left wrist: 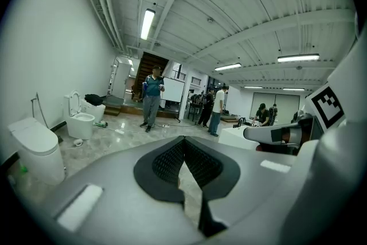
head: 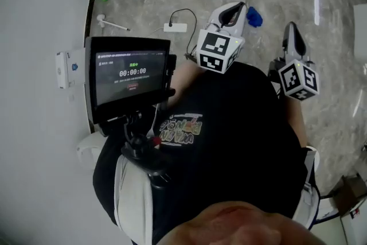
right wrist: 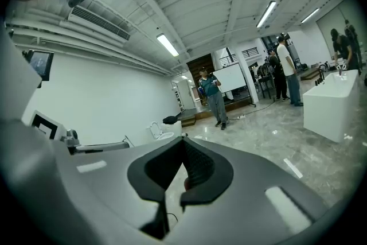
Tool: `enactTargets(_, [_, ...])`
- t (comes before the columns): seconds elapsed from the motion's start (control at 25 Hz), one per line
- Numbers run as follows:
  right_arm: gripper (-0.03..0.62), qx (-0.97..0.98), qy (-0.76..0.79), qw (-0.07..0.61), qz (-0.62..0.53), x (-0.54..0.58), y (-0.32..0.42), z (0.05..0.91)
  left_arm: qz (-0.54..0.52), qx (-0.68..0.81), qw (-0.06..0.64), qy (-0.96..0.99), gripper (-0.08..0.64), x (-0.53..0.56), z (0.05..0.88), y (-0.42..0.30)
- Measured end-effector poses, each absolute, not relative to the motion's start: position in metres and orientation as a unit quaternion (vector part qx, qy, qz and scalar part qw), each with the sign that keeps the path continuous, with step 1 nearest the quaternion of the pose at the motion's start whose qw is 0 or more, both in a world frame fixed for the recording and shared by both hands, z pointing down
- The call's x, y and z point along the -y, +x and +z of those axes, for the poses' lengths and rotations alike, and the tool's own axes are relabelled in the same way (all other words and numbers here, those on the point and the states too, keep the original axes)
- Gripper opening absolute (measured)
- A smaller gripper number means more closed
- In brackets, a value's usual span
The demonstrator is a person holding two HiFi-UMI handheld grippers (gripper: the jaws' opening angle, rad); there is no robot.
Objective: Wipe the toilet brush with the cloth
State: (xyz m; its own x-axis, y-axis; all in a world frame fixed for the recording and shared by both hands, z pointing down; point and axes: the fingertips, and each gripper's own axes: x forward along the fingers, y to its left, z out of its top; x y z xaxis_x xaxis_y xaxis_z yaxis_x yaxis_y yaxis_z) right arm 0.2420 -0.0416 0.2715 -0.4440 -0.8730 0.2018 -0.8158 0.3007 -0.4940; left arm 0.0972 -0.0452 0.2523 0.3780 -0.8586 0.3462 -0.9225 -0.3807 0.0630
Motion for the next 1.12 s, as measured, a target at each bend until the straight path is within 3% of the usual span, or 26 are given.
enactTargets(0.56, [0.002,-0.799,-0.522,0.05,-0.296,0.026,0.219,0.268,0.125,0.536,0.157,0.82,0.0,0.034,0.252,0.075])
enactTargets(0.76, [0.002,-0.787,-0.527,0.053,-0.318,0.06,0.173,0.272,0.127,0.523,0.173,0.825,0.0,0.072,0.258,0.027])
enactTargets(1.12, [0.003,-0.761,-0.56,0.055,-0.324,0.033,0.174,0.287,0.141,0.481,0.18,0.846,0.0,0.057,0.272,0.028])
